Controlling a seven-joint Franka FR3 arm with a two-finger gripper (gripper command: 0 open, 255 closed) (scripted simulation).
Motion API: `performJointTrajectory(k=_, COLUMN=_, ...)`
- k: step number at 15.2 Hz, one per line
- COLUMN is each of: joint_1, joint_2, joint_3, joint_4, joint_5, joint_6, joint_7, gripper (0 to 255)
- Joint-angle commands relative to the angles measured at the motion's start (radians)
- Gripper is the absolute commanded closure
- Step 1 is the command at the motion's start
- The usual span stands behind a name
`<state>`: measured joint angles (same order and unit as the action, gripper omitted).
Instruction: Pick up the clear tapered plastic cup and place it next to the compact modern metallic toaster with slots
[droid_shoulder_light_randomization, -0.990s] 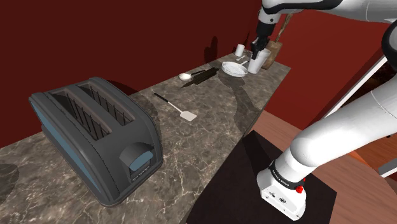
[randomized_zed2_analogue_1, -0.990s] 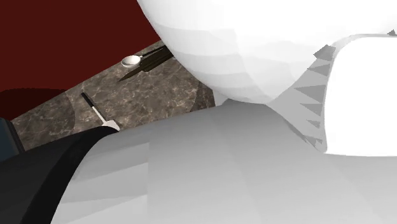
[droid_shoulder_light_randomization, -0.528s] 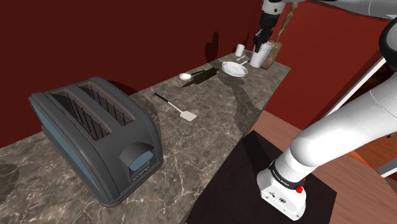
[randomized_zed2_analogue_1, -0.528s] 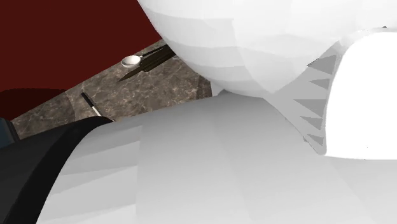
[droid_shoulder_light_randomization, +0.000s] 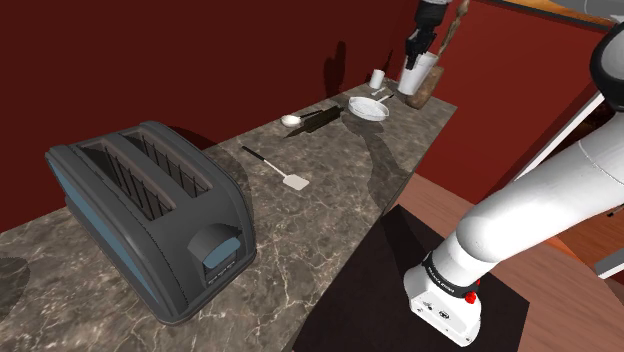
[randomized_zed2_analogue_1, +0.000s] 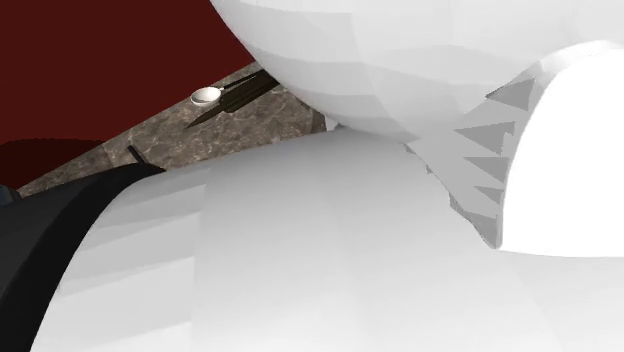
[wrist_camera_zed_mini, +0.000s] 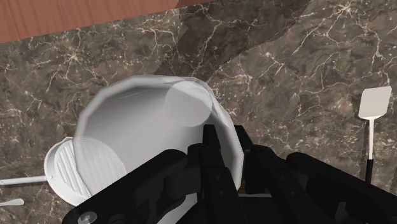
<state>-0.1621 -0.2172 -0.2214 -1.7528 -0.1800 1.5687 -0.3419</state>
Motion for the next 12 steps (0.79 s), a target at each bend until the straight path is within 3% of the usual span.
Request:
performJointTrajectory(k=1, joint_1=0.000, joint_2=0.010, joint_3=-0.001, joint_4=0.036, joint_5=0.002, joint_6=-0.026, joint_7=-0.006, gripper=255)
performJointTrajectory(k=12, joint_1=0.073, joint_2=-0.249, joint_3=0.174, joint_4=-0.203, joint_5=0.023, joint_6=-0.084, joint_7=0.238, gripper=255)
